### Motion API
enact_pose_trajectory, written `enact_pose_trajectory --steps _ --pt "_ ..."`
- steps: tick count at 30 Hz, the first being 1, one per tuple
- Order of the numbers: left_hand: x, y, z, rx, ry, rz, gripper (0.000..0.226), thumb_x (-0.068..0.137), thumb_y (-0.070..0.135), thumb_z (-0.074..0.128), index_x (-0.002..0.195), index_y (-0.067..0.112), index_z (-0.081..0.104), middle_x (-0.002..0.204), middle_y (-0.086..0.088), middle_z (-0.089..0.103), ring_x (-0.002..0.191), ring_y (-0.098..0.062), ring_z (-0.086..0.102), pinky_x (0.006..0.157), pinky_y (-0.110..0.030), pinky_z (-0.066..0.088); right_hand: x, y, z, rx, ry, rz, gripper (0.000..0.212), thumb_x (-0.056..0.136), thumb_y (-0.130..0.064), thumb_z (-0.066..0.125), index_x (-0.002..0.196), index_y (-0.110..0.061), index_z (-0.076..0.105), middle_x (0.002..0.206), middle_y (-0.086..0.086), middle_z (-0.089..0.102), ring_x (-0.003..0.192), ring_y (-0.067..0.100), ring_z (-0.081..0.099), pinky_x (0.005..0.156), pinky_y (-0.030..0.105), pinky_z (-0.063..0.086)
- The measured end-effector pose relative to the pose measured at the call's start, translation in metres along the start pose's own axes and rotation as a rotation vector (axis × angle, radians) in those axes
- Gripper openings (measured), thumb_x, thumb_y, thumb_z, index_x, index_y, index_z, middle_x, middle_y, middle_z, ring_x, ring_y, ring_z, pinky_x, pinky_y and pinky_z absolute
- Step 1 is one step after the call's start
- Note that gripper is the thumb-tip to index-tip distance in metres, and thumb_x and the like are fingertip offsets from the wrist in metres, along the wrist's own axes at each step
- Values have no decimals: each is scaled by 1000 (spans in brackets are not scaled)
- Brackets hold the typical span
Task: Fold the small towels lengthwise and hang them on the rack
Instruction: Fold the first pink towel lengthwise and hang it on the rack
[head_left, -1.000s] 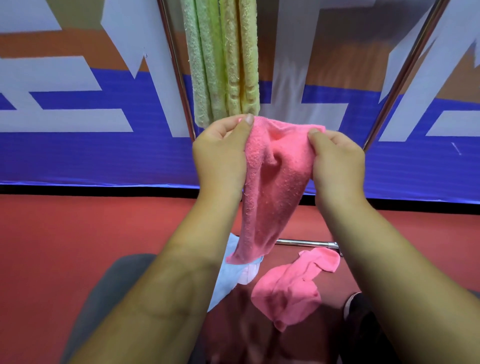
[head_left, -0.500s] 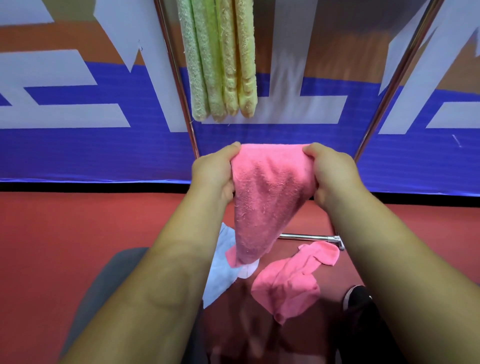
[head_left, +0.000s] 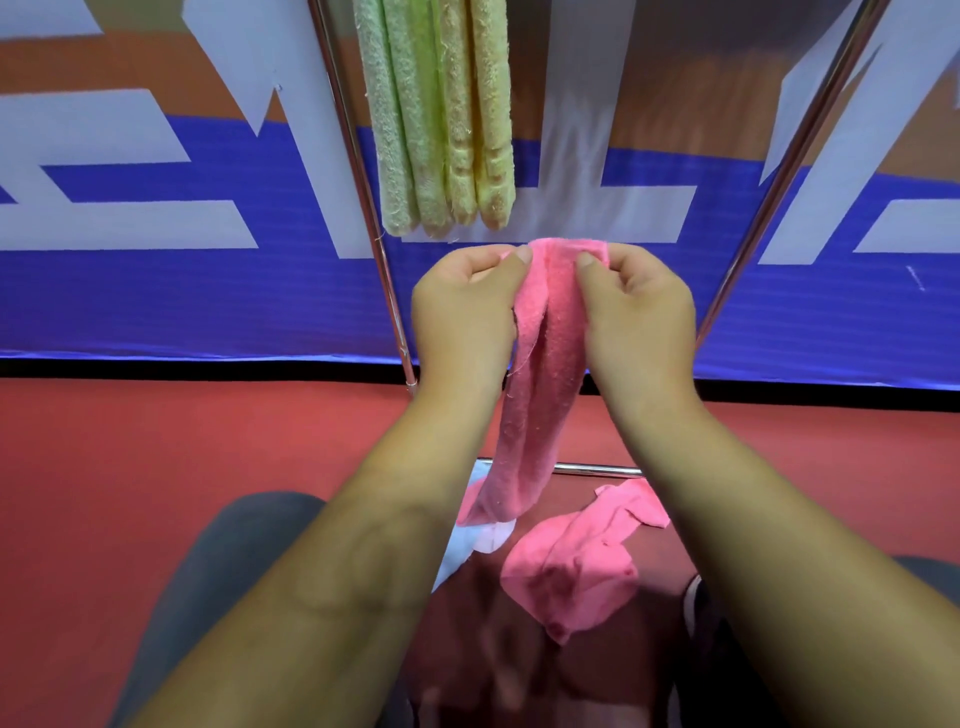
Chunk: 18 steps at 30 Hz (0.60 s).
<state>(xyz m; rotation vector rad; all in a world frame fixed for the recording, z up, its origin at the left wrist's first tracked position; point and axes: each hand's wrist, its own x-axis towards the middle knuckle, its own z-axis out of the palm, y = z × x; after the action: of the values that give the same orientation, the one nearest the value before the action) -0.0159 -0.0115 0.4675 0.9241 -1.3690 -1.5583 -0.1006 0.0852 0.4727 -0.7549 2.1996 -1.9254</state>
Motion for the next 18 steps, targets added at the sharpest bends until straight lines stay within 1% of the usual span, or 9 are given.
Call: enact_pose_trajectory --steps 3,6,7,9,11,13,15,16,18 --pt "-5 0 3 47 -13 58 28 79 43 82 97 21 81 89 -4 82 87 -26 80 88 -57 64 -8 -4 1 10 -20 -19 17 104 -30 65 104 -27 82 78 -15 77 68 -4 62 65 20 50" --pt "-11 0 5 73 -37 95 23 84 41 80 99 24 80 93 -1 83 93 -25 81 89 -54 64 -16 -8 1 29 -54 -40 19 106 -30 65 112 -33 83 85 -20 80 78 -8 70 69 15 52" --pt "-13 1 6 82 -46 104 20 86 40 79 99 25 79 94 0 83 94 -24 81 88 -53 64 -18 -9 1 30 -62 -52 20 107 -31 65 115 -33 83 88 -20 80 83 -6 72 73 17 55" --pt "-17 3 8 109 -60 130 15 90 39 77 100 28 78 94 3 83 94 -21 80 88 -53 64 -20 -9 2 30 -72 -63 20 108 -32 64 115 -34 82 91 -17 81 87 0 75 80 28 60" --pt "-21 6 9 144 -61 166 8 95 33 75 101 29 77 91 10 81 90 -15 78 85 -50 64 -20 -9 2 37 -85 -69 21 109 -31 62 114 -36 82 94 -14 82 90 6 76 84 36 62" --pt "-24 9 9 177 -60 202 7 98 27 72 102 30 76 88 15 79 83 -9 75 83 -45 64 -21 -9 1 41 -102 -77 24 109 -28 61 118 -38 81 98 -16 82 94 4 76 88 38 62" --pt "-27 9 9 186 -77 226 14 99 20 69 105 31 75 90 14 79 84 -9 74 83 -42 63 -21 -10 1 41 -131 -91 30 109 -24 60 125 -41 79 101 -21 81 96 -2 74 90 34 62" --pt "-27 9 8 181 -88 233 17 99 17 67 107 30 75 91 12 80 85 -10 74 83 -42 63 -21 -10 0 43 -147 -94 34 108 -22 59 128 -42 77 99 -22 80 92 -3 73 87 32 61" --pt "-26 8 7 170 -118 234 21 100 14 64 108 31 73 93 9 80 85 -12 74 84 -45 63 -18 -8 -1 55 -173 -81 45 107 -17 55 135 -46 74 86 -20 77 73 -2 65 70 25 54"
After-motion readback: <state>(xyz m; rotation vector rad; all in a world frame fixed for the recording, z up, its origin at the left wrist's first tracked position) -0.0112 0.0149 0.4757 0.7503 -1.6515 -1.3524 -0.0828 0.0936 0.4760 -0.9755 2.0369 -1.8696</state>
